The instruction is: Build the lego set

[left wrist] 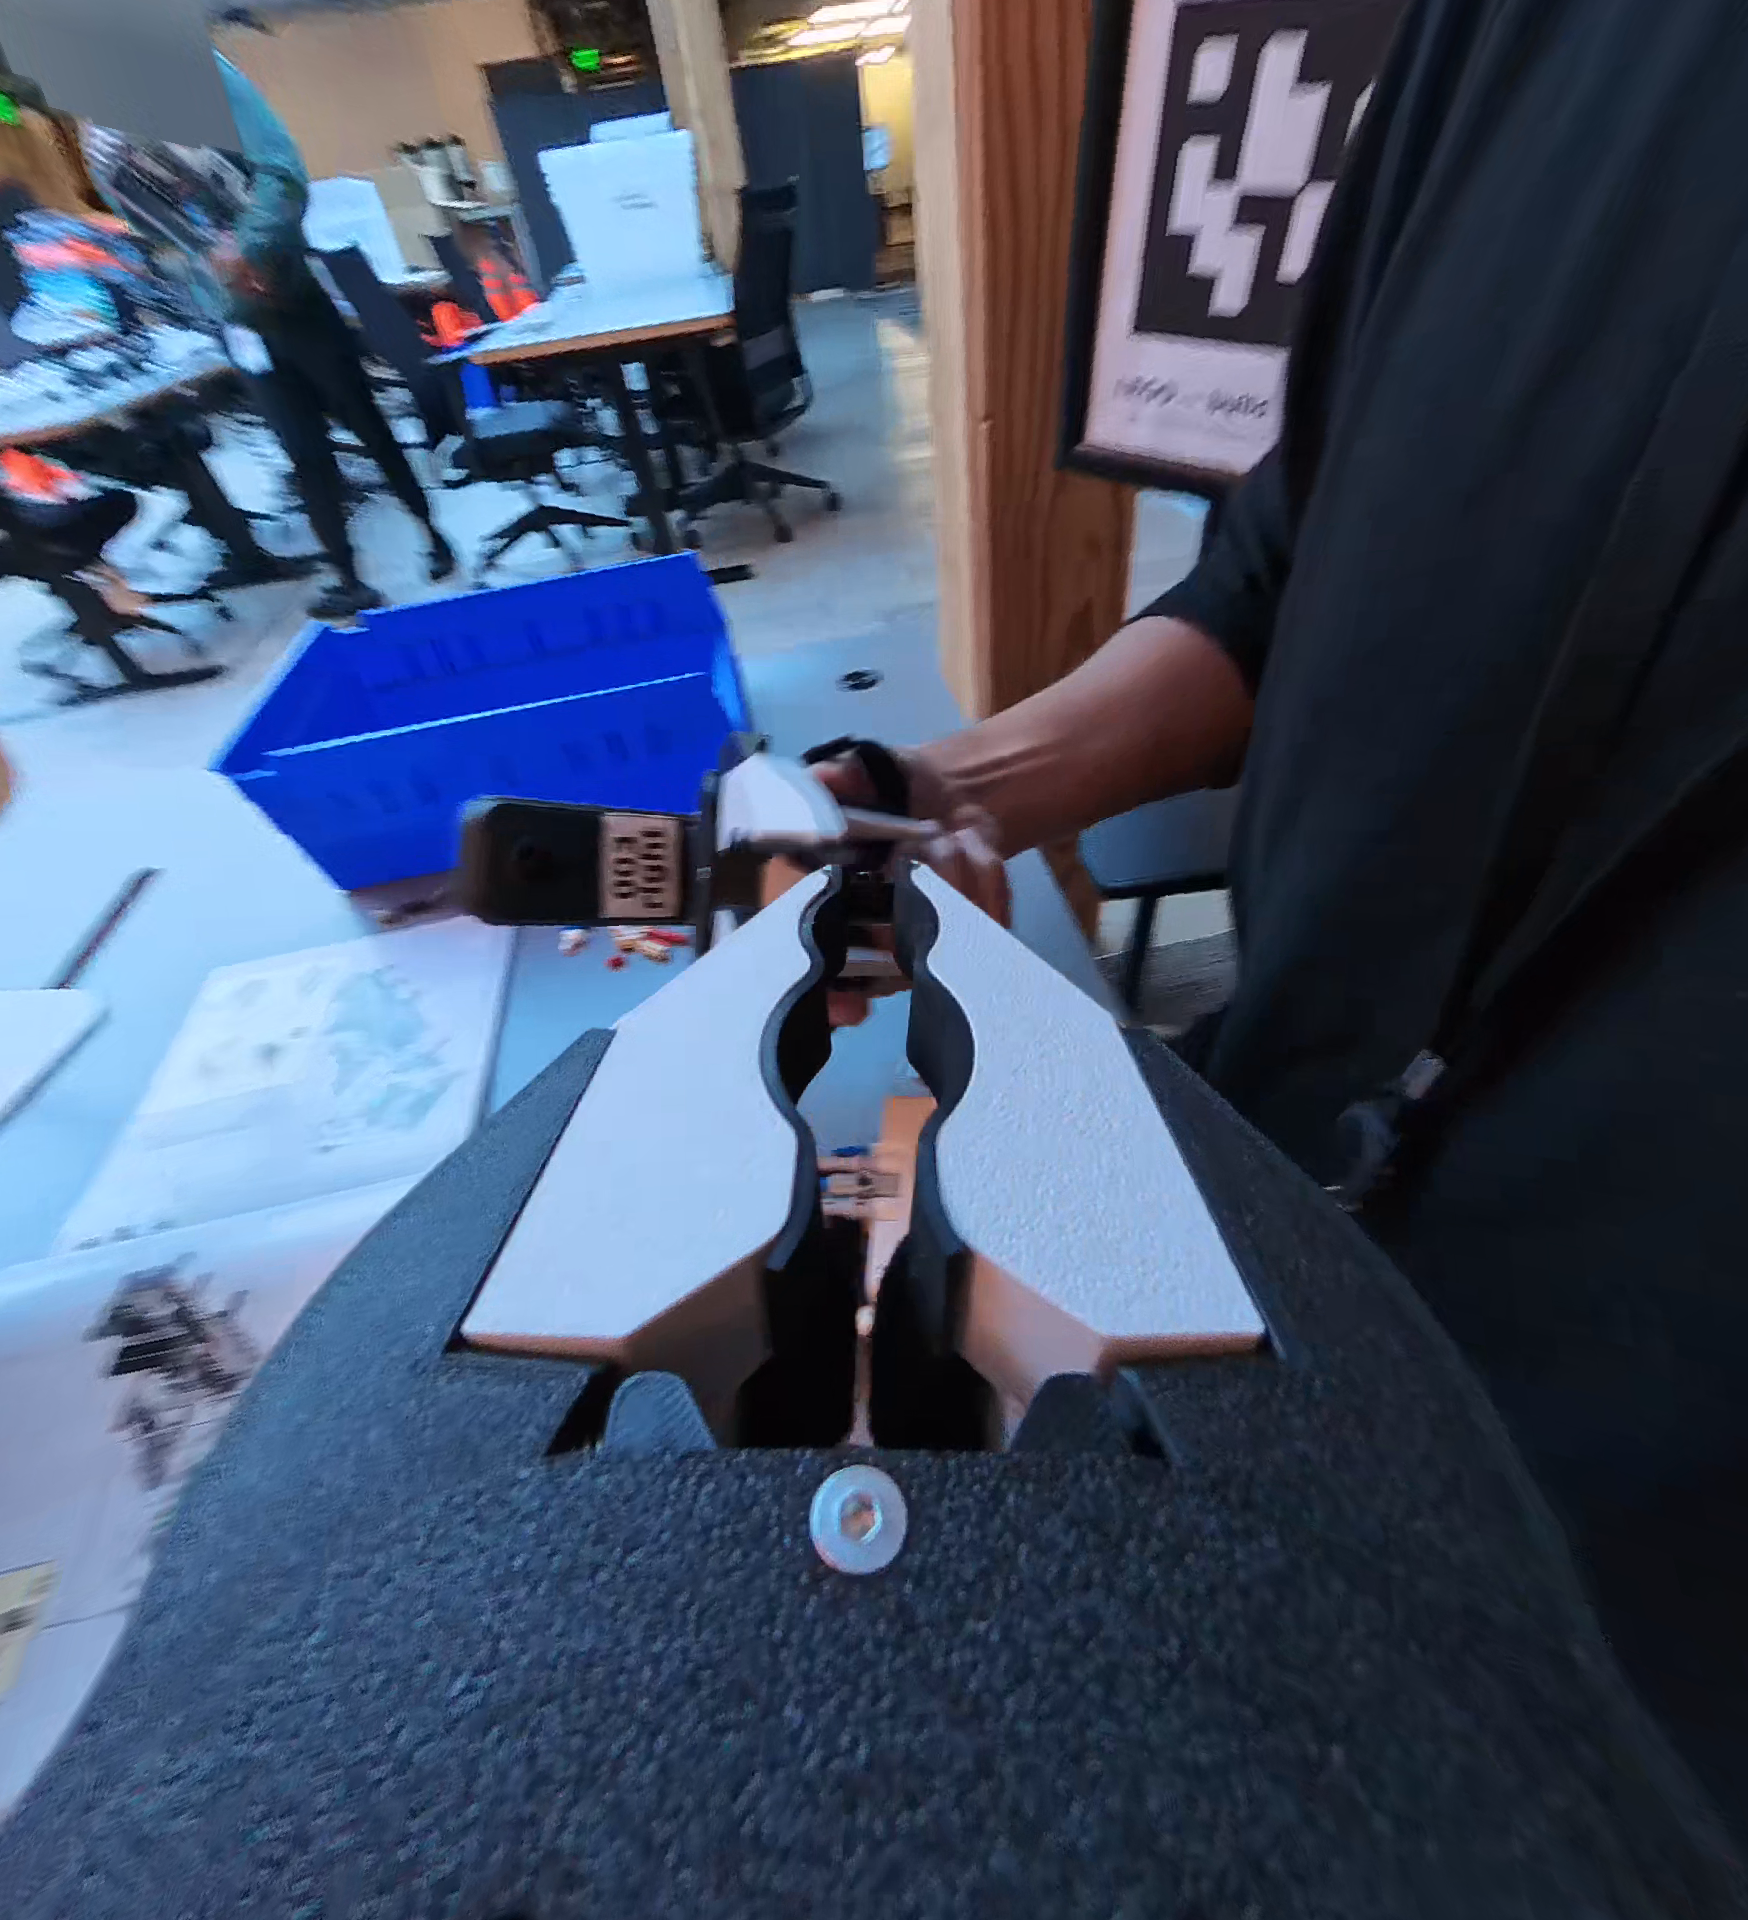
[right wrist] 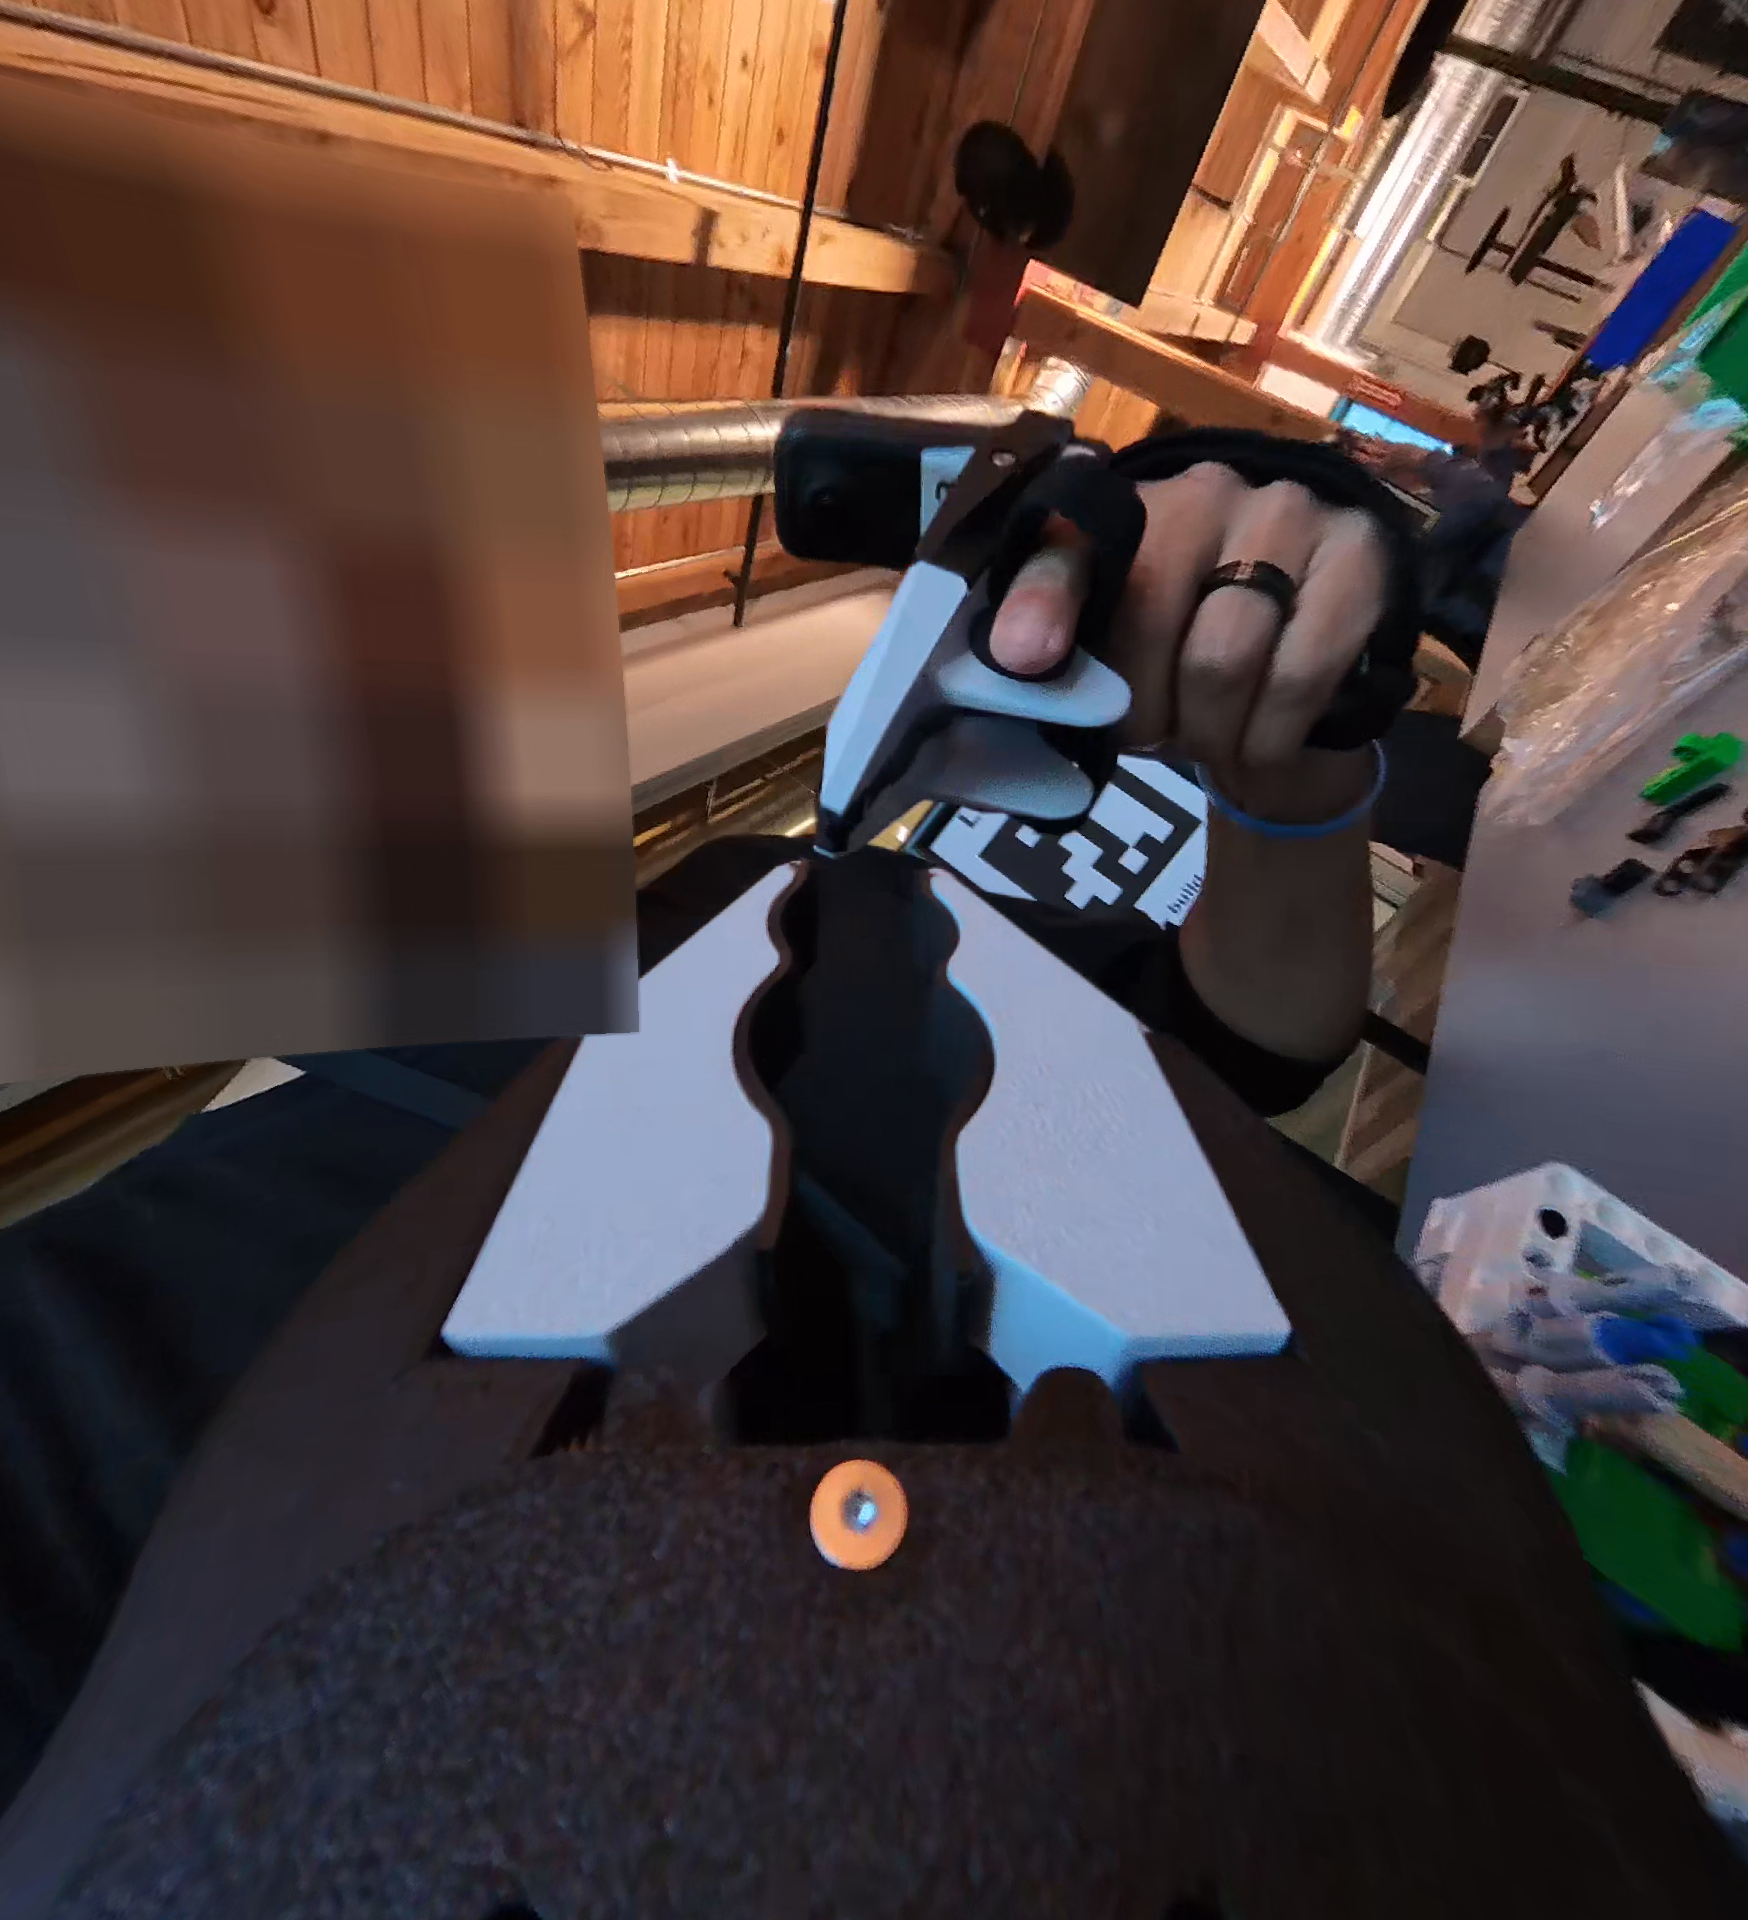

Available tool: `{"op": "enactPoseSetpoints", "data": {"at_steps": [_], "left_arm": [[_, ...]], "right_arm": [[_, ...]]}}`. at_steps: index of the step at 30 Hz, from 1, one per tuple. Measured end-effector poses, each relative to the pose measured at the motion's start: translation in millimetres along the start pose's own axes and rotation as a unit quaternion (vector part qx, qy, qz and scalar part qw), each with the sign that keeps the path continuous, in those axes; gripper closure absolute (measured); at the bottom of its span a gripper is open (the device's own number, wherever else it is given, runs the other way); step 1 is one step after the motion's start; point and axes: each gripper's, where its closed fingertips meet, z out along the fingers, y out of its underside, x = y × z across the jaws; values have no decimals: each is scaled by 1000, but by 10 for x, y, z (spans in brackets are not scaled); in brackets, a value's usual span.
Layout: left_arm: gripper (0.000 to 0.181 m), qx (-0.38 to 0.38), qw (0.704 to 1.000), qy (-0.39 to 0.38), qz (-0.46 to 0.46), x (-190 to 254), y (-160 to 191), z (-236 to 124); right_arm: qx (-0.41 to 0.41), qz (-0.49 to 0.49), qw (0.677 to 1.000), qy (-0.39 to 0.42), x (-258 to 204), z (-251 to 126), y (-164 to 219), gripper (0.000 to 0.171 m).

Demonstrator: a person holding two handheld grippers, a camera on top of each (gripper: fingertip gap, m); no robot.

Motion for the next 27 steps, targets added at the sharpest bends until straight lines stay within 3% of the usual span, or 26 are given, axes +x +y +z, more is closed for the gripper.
{"op": "enactPoseSetpoints", "data": {"at_steps": [4,8,27], "left_arm": [[174,-29,996,-51,60,-23,62,68],[174,-41,992,-82,90,-51,89,109],[174,-70,987,-98,102,-23,187,111]], "right_arm": [[13,-10,1000,1,-36,137,35,147],[3,-29,999,12,-36,186,85,160],[20,-22,999,27,33,127,43,167]]}}
